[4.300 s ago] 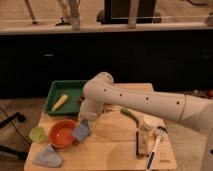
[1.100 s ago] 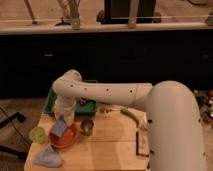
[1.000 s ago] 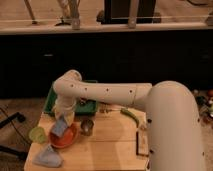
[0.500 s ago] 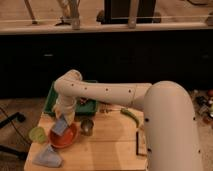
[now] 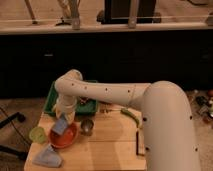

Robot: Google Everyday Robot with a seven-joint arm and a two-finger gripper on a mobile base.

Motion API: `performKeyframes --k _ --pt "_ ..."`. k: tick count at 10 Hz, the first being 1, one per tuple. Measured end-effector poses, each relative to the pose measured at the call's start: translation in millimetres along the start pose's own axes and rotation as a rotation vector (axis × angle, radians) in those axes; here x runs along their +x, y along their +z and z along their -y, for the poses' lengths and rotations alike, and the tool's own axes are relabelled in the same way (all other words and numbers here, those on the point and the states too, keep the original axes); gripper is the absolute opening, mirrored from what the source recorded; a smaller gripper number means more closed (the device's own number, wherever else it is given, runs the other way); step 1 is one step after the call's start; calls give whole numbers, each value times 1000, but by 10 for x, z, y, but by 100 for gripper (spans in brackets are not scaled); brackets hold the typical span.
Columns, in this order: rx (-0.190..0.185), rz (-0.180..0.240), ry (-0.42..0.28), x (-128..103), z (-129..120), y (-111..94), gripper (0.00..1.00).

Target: Place sponge in red bowl

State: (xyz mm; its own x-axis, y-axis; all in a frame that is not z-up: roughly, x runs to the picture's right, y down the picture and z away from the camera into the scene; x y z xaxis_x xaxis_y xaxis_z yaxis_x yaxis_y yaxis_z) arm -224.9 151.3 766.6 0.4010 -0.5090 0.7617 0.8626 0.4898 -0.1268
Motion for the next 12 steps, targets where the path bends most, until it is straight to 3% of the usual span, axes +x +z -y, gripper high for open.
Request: performKeyframes --k 5,12 --pt "-7 71 18 -153 -11 85 0" --pt "96 207 56 -182 -86 130 0"
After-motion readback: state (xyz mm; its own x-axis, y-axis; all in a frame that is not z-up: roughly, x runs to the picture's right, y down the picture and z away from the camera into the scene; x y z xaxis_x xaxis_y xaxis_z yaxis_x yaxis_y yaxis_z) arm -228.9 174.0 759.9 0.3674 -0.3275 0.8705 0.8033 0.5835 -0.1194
